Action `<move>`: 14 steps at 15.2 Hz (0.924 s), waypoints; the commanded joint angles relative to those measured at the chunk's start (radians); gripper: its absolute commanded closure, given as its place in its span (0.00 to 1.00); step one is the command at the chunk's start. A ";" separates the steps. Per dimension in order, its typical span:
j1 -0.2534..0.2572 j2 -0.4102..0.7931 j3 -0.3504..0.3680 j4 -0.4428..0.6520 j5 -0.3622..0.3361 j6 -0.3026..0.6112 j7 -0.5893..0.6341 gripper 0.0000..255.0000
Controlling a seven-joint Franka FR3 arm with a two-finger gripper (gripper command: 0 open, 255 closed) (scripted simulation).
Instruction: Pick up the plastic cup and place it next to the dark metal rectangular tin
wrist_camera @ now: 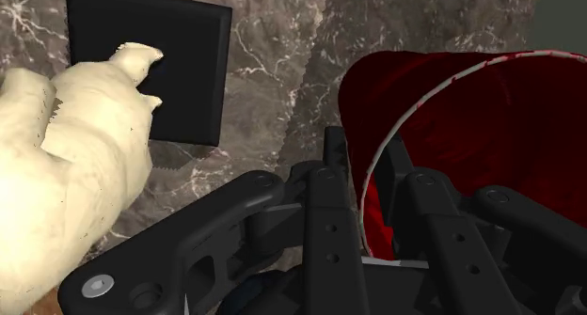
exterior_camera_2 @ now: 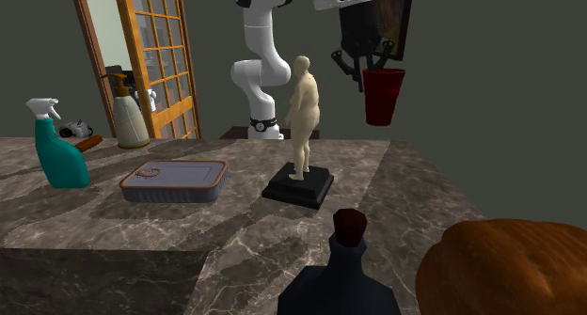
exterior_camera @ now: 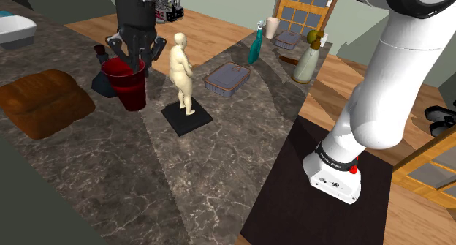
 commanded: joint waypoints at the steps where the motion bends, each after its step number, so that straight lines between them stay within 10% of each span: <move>1: -0.026 -0.001 -0.015 -0.004 0.007 -0.003 -0.043 1.00; 14: -0.179 0.127 -0.113 0.192 0.004 -0.120 -0.290 1.00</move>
